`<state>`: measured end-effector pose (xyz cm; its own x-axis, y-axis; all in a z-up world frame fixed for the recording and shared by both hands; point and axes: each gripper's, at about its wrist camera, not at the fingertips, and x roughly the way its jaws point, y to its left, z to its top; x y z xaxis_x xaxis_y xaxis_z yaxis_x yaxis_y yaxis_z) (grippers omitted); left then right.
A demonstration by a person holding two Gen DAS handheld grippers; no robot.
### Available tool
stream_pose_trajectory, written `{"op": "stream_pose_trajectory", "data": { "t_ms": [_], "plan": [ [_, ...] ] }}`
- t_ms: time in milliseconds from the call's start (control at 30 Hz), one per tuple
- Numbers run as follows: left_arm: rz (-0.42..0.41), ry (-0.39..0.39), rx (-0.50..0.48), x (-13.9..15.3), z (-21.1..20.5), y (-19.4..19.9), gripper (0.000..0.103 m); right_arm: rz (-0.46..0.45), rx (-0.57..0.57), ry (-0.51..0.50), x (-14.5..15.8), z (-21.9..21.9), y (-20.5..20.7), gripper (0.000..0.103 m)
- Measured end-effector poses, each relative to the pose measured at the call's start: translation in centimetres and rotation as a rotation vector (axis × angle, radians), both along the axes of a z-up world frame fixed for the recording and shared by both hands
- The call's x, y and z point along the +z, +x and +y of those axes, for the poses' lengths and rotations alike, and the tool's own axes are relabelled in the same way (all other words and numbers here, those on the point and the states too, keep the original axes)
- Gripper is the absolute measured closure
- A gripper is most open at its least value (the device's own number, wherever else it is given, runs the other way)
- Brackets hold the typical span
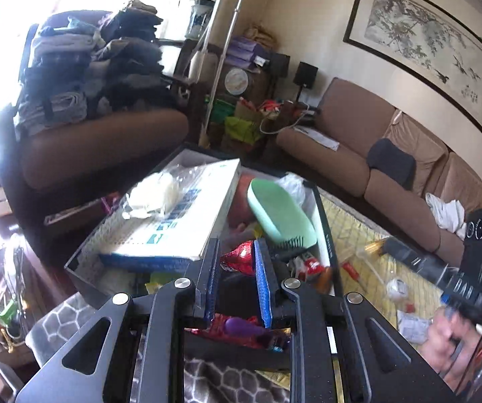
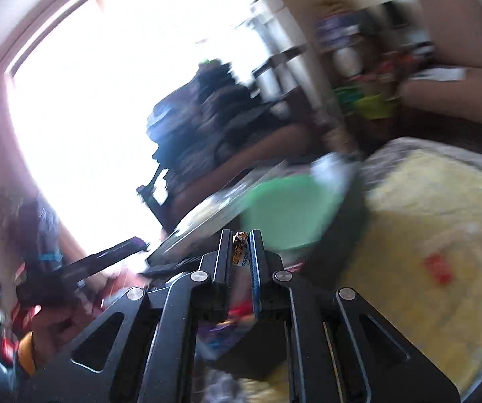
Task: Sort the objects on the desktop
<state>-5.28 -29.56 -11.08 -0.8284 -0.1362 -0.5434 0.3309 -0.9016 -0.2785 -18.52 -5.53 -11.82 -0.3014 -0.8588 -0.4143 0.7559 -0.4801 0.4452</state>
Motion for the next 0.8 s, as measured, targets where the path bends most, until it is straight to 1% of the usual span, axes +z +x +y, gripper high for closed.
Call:
{"op": "stream_pose_trajectory", "data": {
  "t_ms": [100,133,233,267,300,333,367,433,467,500,533,567,633,700,733,800],
  "plan": [
    [-0.003,-0.015,-0.016,-0.2,0.6,-0.4,0.084,0.050,0.052,0.122,-1.1,-4.3,2.1,0.094],
    [0.000,-0.018,-0.023,-0.1,0.8,-0.4,0.084,0.063,0.057,0.145,-1.3,-5.0,2.6,0.094],
    [-0.015,-0.038,-0.028,-0.1,1.4,-0.6,0.083,0.065,0.077,0.153,-1.4,-5.7,3.0,0.092],
    [-0.022,-0.039,-0.021,-0.1,1.7,-0.4,0.078,0.067,0.075,0.152,-1.5,-5.5,2.9,0.092],
    [-0.030,-0.035,-0.008,-0.1,1.6,-0.4,0.071,0.071,0.064,0.157,-1.6,-5.1,3.0,0.089],
    [-0.032,-0.033,0.001,-0.1,1.5,-0.3,0.052,0.072,0.048,0.164,-1.4,-4.9,2.7,0.087],
    [-0.029,-0.034,0.023,0.1,1.4,-0.2,0.043,0.073,0.026,0.163,-1.2,-4.3,2.4,0.082],
    [-0.014,-0.041,0.035,0.4,1.3,0.2,0.040,0.073,-0.018,0.141,-0.6,-2.6,1.4,0.077],
    [-0.007,-0.042,0.035,0.5,1.2,0.3,0.037,0.068,-0.045,0.128,-0.3,-1.4,0.7,0.071],
    [-0.004,-0.042,0.042,0.6,1.2,0.4,0.034,0.064,-0.082,0.126,-0.1,-0.2,-0.1,0.056],
    [-0.001,-0.040,0.047,0.6,1.2,0.5,0.027,0.065,-0.136,0.133,0.0,1.1,-0.9,0.045],
    [0.001,-0.039,0.048,0.5,1.3,0.6,0.024,0.070,-0.218,0.149,0.1,2.8,-1.9,0.020],
    [-0.002,-0.041,0.041,0.5,1.5,0.5,0.024,0.072,-0.384,0.186,-0.3,6.3,-3.8,0.001],
    [-0.007,-0.048,0.032,0.4,1.9,0.5,0.024,0.034,-0.542,0.255,-1.5,10.1,-6.0,0.001],
    [-0.010,-0.054,0.028,0.4,2.0,0.4,0.024,-0.002,-0.617,0.302,-2.3,11.8,-7.1,0.001],
    [-0.020,-0.069,0.012,0.2,2.6,0.2,0.024,-0.108,-0.781,0.413,-4.6,15.3,-9.4,0.001]
  ]
}}
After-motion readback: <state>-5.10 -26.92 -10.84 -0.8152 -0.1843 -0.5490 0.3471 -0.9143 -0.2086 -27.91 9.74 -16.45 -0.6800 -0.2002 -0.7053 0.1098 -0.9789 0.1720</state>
